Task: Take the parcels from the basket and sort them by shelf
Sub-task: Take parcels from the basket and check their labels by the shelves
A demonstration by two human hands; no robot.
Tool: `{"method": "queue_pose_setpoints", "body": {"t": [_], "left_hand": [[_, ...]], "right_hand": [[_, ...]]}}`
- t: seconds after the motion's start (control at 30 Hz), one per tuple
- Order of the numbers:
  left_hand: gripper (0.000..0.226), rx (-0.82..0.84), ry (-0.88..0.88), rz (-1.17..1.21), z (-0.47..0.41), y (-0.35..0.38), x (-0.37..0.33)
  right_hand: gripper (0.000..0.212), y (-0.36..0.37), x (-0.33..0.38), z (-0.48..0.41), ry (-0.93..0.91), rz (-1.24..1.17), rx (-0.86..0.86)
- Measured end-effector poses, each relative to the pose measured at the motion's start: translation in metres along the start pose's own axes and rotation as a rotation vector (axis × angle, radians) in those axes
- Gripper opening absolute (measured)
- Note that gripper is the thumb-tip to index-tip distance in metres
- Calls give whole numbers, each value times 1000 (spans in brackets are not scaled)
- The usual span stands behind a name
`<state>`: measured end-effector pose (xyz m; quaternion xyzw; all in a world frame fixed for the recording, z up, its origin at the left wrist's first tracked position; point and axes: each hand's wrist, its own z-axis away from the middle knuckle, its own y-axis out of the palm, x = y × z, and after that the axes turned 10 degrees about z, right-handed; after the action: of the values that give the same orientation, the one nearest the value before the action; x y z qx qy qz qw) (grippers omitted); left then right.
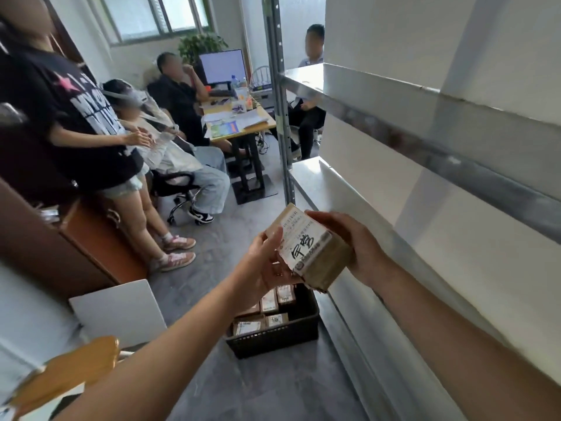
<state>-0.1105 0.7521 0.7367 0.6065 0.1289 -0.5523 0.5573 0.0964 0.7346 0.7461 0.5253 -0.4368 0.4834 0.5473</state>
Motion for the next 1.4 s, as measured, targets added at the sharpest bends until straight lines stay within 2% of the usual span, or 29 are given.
{"method": "queue_pose_setpoints", "body": {"t": [0.13, 0.2, 0.27, 0.33, 0.47, 0.57, 0.63, 0.7, 0.83, 0.9, 1.03, 1.1, 1.27, 1.4], "left_hand": [[67, -98, -8, 125, -9, 15, 19], [73, -156, 14, 154, -10, 17, 23], [76, -228, 60, 134, -12, 17, 22], [79, -289, 133, 142, -16, 15, 18], [77, -511, 311, 182, -32, 9, 11], [68, -613, 340, 204, -47, 3, 13], [68, -626, 321, 177, -57, -4, 14], [65, -619, 298, 109, -68, -17, 14], [29, -615, 210, -79, -88, -51, 6], [21, -633, 203, -148, -98, -75, -2], [30, -694, 192, -364, -119, -122, -25], [34, -718, 241, -457, -131, -146, -36], [31, -574, 245, -273, -161, -190, -62], [49, -470, 173, -167, -184, -216, -77]], "right_hand": [[49, -8, 4, -8, 31, -58, -33], [53, -5, 2, -13, 67, -61, -171], [55, 0, 1, -18, 118, 61, -354], [48, 3, 0, -22, 154, 217, -463], [33, 11, -5, -20, 196, 257, -338], [21, 13, -9, -24, 185, 364, -166], [14, 8, -13, -33, 163, 440, -140], [20, 4, -17, -47, 144, 439, -163], [28, 11, -21, -83, 120, 497, -194], [25, 19, -26, -107, 127, 551, -192], [25, 41, -36, -159, 136, 555, -188], [31, 53, -40, -184, 139, 575, -173], [49, 74, -49, -242, 121, 647, -169], [49, 79, -63, -284, 152, 454, -229]]}}
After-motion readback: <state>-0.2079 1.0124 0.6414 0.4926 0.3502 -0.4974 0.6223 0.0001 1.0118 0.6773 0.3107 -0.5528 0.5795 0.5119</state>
